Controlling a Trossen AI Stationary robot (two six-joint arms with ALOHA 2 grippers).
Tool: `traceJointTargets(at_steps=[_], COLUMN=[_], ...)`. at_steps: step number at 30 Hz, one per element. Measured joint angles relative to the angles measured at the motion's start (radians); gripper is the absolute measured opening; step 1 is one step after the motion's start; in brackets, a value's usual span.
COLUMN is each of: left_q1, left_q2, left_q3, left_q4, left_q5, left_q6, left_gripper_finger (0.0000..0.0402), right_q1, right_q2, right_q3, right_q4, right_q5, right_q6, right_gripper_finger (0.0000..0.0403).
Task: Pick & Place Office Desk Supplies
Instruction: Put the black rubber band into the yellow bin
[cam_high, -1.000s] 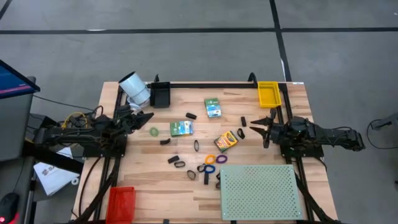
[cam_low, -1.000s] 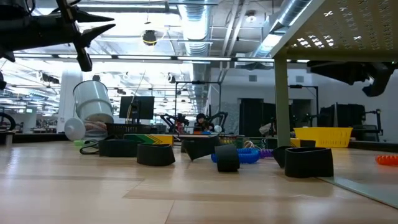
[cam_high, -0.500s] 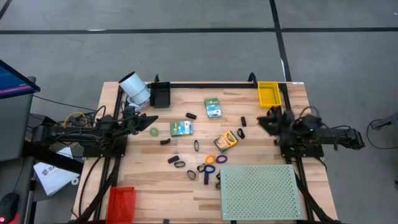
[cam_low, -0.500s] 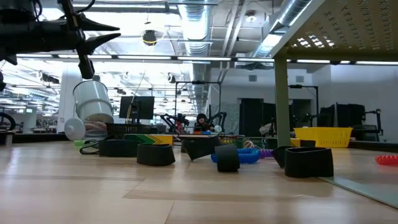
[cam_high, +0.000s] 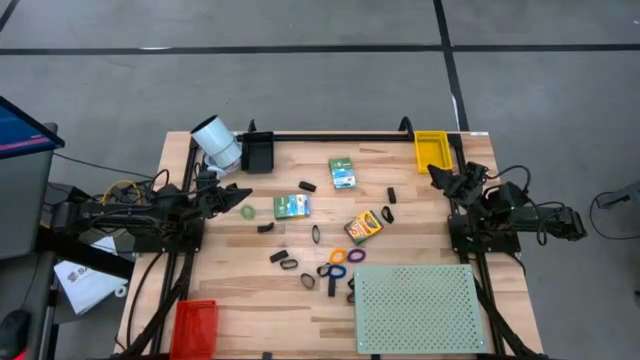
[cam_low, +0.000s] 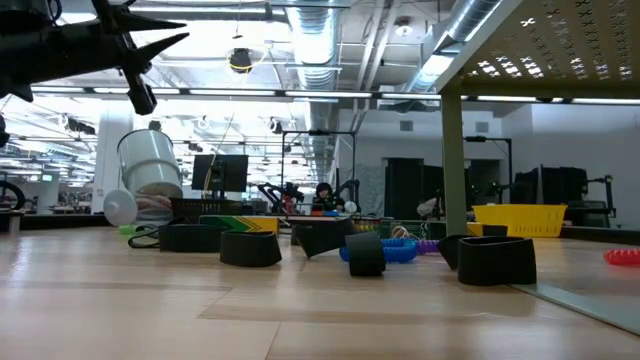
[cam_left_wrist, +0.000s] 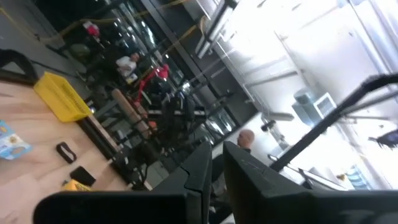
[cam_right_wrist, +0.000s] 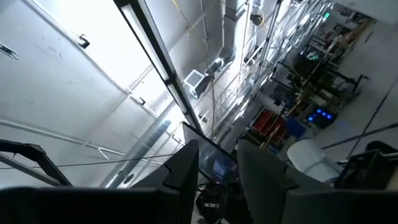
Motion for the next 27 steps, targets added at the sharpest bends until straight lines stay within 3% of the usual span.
traceJointTargets(at_steps=[7, 11, 15, 18, 22, 27], left_q1=[0.000, 0.000, 0.000, 0.000, 0.000, 0.008], left_q2=[0.013, 0.040, 0.089, 0.159, 0.273, 0.371], left_q3=[0.000, 0.013, 0.083, 0.164, 0.309, 0.519], left_q4=[0.102, 0.204, 0.162, 0.102, 0.033, -0.155], left_q5=[0.142, 0.170, 0.170, 0.174, 0.183, 0.168], left_q6=[0.000, 0.001, 0.006, 0.009, 0.103, 0.342], left_gripper_finger=[0.0035, 0.0035, 0.0052, 0.0088, 0.0149, 0.0210], right_q1=[-0.001, 0.005, 0.043, 0.073, 0.103, 0.113], right_q2=[0.001, 0.003, 0.048, 0.135, 0.295, 0.530], right_q3=[0.000, 0.001, 0.052, 0.143, 0.326, 0.656], right_q4=[0.050, 0.117, 0.109, 0.065, -0.148, -0.717], right_q5=[0.037, -0.017, -0.032, -0.031, -0.027, 0.039], right_q6=[-0.002, 0.006, -0.038, -0.074, -0.103, -0.051], right_gripper_finger=[0.0109, 0.0109, 0.0109, 0.0116, 0.0139, 0.0175])
